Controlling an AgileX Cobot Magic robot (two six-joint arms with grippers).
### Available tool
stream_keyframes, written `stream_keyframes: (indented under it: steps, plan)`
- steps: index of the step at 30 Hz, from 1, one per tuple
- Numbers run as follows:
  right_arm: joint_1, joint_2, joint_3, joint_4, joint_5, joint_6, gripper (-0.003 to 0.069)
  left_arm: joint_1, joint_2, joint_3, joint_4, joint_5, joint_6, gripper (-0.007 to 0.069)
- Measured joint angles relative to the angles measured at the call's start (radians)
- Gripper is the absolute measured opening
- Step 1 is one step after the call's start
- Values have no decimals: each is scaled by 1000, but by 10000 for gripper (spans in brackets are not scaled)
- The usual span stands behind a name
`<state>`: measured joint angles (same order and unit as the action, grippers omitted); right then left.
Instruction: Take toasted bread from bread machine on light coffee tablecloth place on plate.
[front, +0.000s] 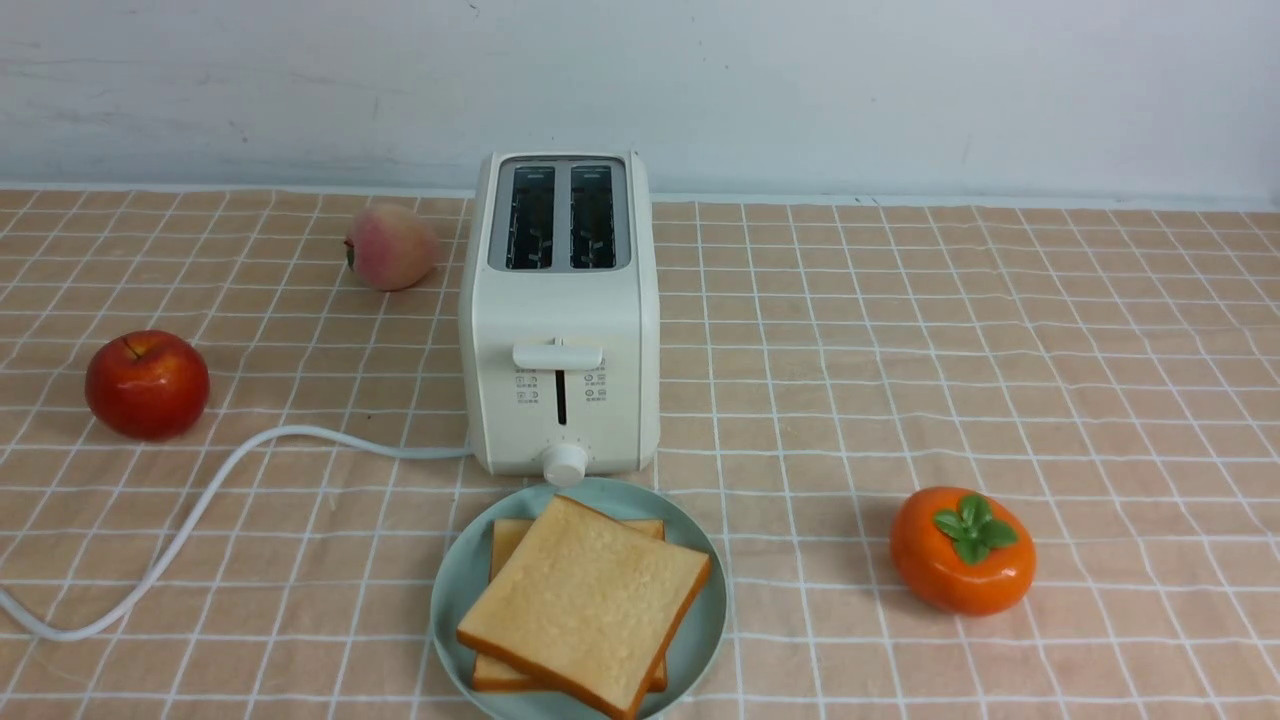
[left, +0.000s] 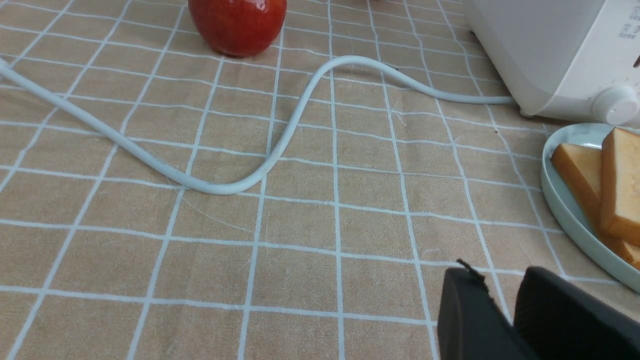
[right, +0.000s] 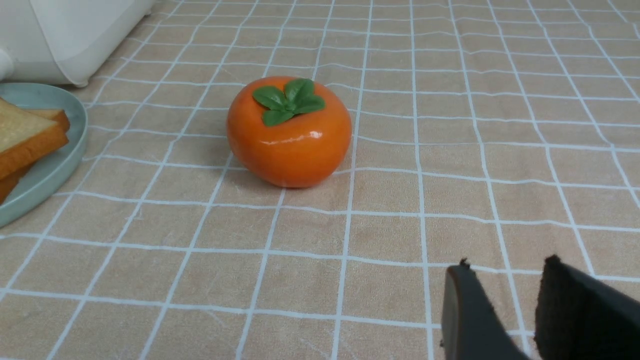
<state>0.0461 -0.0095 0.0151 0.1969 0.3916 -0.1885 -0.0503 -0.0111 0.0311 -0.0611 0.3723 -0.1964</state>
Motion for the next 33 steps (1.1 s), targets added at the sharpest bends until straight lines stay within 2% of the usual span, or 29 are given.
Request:
stream_keyframes:
  steps: [33]
  plan:
    - [0, 0, 0, 0, 0, 0, 237, 0, 0, 0, -1, 0, 0, 181]
